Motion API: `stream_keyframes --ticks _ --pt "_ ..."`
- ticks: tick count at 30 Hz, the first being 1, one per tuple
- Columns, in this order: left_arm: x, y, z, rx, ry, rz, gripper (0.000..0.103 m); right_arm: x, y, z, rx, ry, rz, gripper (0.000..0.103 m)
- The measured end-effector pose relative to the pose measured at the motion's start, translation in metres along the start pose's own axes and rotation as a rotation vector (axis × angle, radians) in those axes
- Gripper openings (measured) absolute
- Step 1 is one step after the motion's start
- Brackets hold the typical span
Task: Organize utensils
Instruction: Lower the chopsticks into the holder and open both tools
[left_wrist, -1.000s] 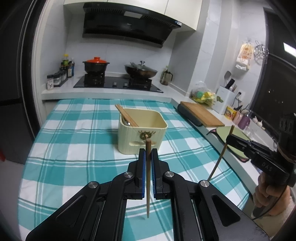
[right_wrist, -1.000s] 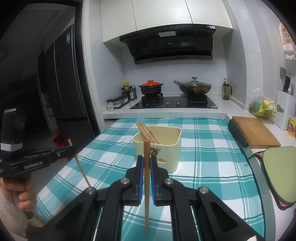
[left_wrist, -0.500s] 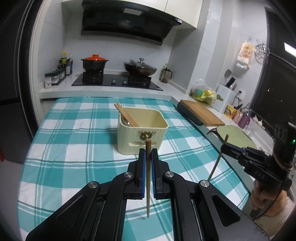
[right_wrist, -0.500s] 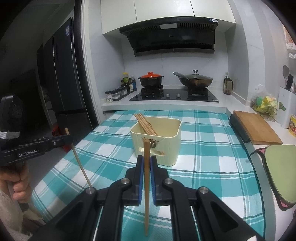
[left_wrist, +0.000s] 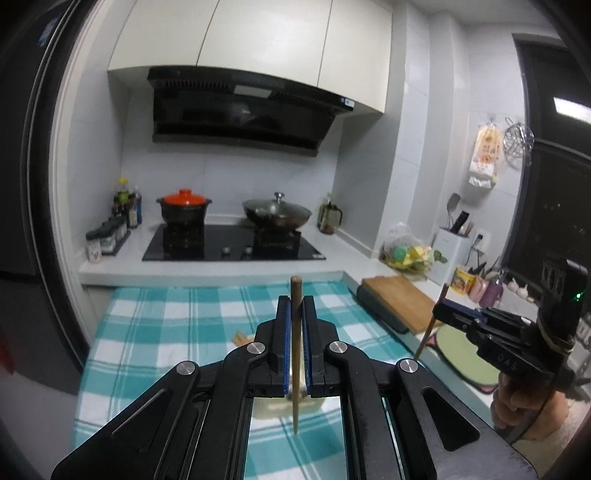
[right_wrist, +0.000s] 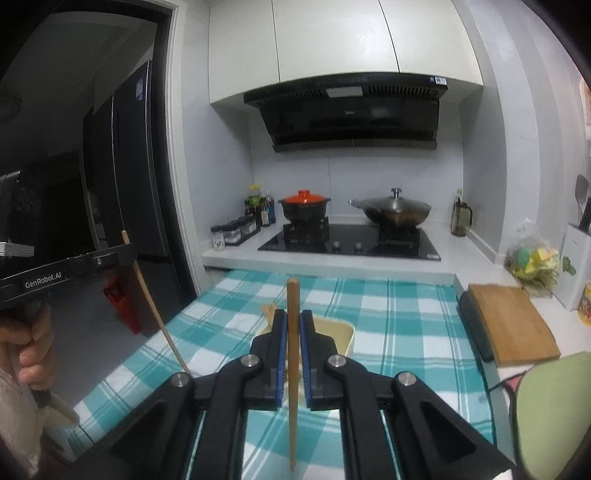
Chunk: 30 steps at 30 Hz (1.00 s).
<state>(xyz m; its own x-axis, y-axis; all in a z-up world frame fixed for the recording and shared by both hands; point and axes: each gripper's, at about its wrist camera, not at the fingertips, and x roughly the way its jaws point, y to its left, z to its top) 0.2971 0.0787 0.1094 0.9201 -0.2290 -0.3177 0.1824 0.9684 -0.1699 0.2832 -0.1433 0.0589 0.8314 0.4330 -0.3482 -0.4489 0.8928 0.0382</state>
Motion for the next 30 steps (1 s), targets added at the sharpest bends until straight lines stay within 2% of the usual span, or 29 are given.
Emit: stream_keyframes --ticks 3,5,9,13,15,19,21,23,24,25,26,30 --pt "0.027 0.001 0.027 0.006 -0.053 0.036 0.003 0.017 -0.007 0.039 -0.003 -0.080 -0.006 0.007" --pt "0.049 0.003 0.033 0.013 -0.064 0.056 0.003 0.034 -0.013 0.058 0.007 -0.112 -0.005 0.007" --pt "0.103 0.011 0.024 0.005 -0.019 0.083 0.003 0.080 -0.022 0.072 -0.006 -0.127 -0.017 0.007" --pt "0.153 0.028 -0.005 -0.035 0.090 0.090 0.003 0.136 -0.031 0.059 -0.033 -0.058 -0.027 0.007" --pt "0.172 0.033 -0.023 -0.046 0.151 0.091 0.003 0.163 -0.037 0.048 -0.036 0.012 -0.031 0.007" --pt "0.211 0.045 -0.054 -0.063 0.272 0.097 0.004 0.223 -0.046 0.017 -0.018 0.212 0.026 0.007" --pt "0.225 0.049 -0.065 -0.065 0.315 0.115 0.005 0.243 -0.046 0.004 -0.025 0.266 0.040 0.008" --pt "0.230 0.052 -0.071 -0.066 0.336 0.127 0.021 0.258 -0.045 -0.007 -0.017 0.302 0.058 0.010" --pt "0.228 0.054 -0.073 -0.067 0.335 0.134 0.043 0.259 -0.045 -0.011 -0.003 0.299 0.063 0.021" --pt "0.223 0.056 -0.073 -0.066 0.324 0.145 0.056 0.259 -0.047 -0.012 0.013 0.288 0.068 0.029" --pt "0.216 0.057 -0.074 -0.060 0.305 0.159 0.061 0.257 -0.050 -0.013 0.033 0.271 0.072 0.044" --pt "0.187 0.060 -0.074 -0.022 0.268 0.197 0.073 0.230 -0.055 -0.013 0.069 0.204 0.053 0.046"
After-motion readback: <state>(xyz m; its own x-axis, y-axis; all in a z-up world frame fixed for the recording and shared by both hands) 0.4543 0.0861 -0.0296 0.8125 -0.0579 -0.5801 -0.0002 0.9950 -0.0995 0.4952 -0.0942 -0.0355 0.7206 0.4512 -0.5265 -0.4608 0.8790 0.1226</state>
